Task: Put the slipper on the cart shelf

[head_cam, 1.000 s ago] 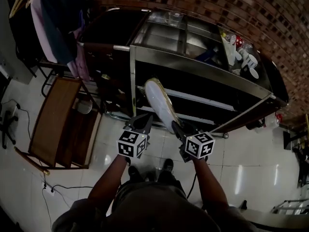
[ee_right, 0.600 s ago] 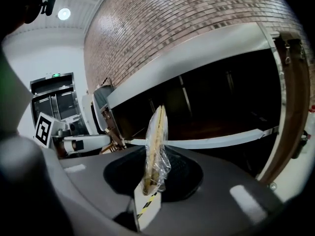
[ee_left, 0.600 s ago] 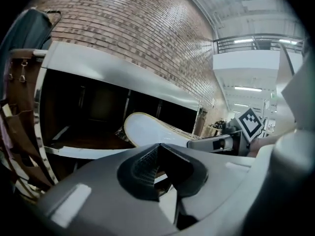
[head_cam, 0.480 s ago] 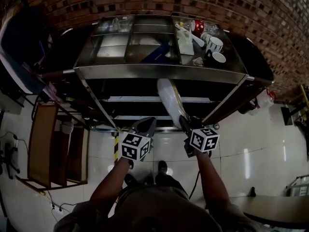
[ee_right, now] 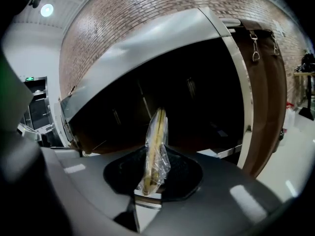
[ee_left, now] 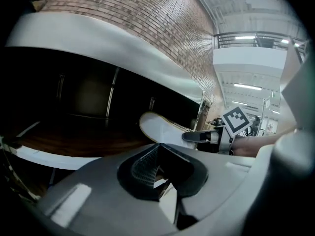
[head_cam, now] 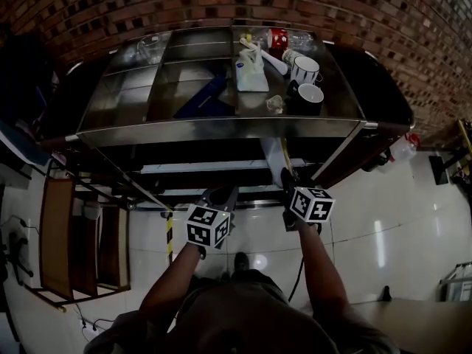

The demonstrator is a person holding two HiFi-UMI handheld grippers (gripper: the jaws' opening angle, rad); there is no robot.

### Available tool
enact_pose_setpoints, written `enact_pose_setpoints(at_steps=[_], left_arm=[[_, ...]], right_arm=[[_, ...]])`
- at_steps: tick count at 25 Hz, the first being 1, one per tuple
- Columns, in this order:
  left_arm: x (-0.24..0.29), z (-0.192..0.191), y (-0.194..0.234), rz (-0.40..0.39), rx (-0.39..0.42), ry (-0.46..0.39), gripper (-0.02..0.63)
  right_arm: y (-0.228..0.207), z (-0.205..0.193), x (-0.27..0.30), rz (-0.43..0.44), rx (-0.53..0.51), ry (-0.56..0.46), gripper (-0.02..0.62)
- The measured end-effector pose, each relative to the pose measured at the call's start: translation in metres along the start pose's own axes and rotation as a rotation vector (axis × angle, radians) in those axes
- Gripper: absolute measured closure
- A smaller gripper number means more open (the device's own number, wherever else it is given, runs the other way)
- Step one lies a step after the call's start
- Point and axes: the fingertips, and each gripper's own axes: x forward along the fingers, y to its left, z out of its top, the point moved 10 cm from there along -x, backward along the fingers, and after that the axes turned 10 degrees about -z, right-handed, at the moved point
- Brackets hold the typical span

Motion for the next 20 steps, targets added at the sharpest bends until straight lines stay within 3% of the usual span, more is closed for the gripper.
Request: enact_pose_setpoints(at_steps=[12, 20], left_arm=[[0.043, 0.016, 0.011, 0.036, -0.004, 0.029, 0.598], [0.048, 0.023, 0.021, 0.077, 0.002, 0.026, 0.598]], right_arm=[[-0.037, 0.020, 0.069, -0.076, 0.007, 0.032, 0.531], [-0.044, 0.023, 0.098, -0.126, -0.073, 0.038, 0.512]])
